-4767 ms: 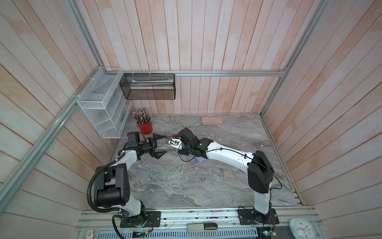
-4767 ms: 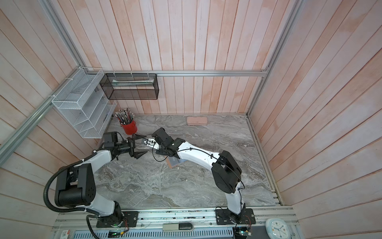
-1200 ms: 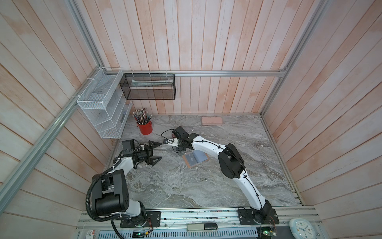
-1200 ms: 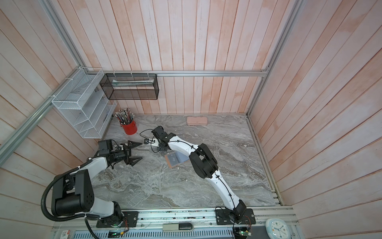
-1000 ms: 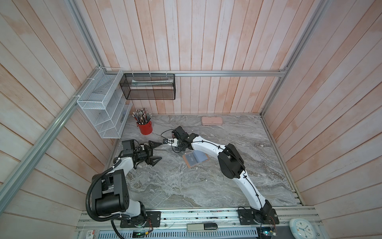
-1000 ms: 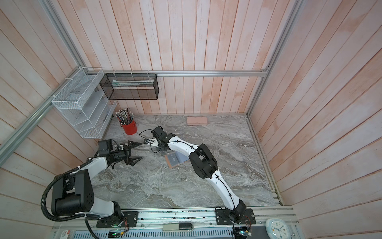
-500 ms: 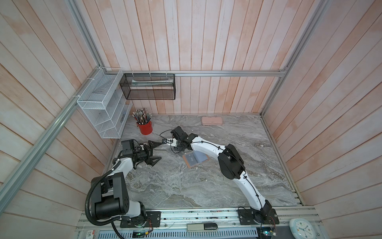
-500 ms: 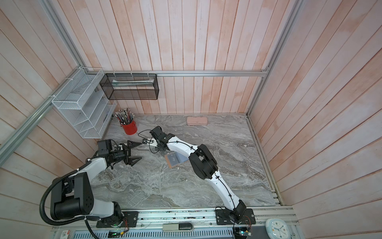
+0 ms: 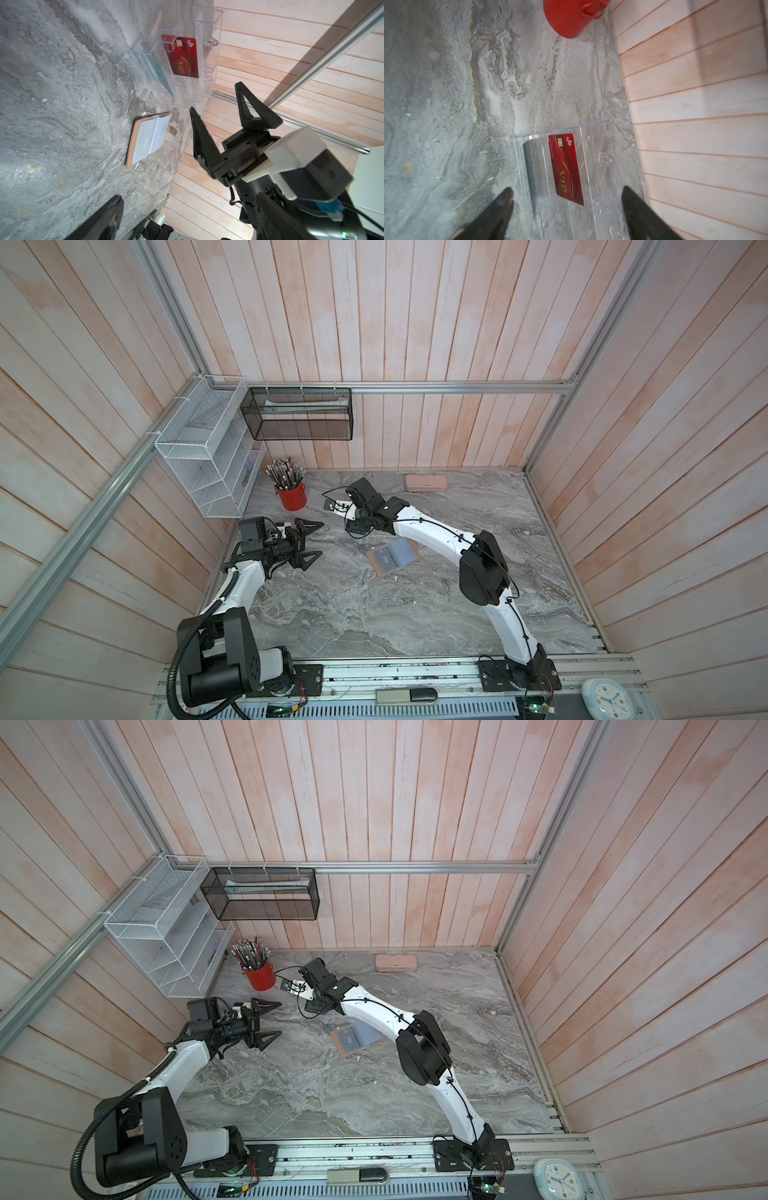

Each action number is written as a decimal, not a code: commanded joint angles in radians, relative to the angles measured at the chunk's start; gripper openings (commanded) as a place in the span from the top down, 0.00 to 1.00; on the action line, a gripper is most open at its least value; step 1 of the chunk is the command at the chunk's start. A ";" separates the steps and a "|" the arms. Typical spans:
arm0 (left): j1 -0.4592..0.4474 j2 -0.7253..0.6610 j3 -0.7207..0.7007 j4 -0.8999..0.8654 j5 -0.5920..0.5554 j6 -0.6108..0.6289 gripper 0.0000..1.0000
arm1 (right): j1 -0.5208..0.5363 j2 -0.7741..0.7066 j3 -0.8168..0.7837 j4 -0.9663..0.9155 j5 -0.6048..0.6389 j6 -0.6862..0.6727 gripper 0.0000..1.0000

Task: Take the credit cards out of the card holder
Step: Place the credit card in the storage box.

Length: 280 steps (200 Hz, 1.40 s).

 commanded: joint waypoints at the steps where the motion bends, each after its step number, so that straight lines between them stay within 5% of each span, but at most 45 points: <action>1: -0.001 -0.027 0.042 0.004 -0.024 0.028 0.00 | -0.003 -0.097 -0.063 0.034 -0.026 0.134 0.02; 47: -0.031 -0.048 0.093 0.054 -0.073 0.034 0.00 | -0.063 -0.160 -0.163 0.089 -0.016 0.454 0.02; 73: -0.065 -0.029 0.101 0.103 -0.093 0.001 0.00 | -0.043 -0.168 -0.307 0.220 0.160 0.435 0.02; 119: -0.099 0.009 0.102 0.102 -0.128 0.005 0.00 | -0.022 -0.129 -0.408 0.318 0.224 0.356 0.02; 280: -0.093 0.059 0.083 0.096 -0.117 0.040 0.00 | 0.008 0.046 -0.238 0.281 0.303 0.331 0.02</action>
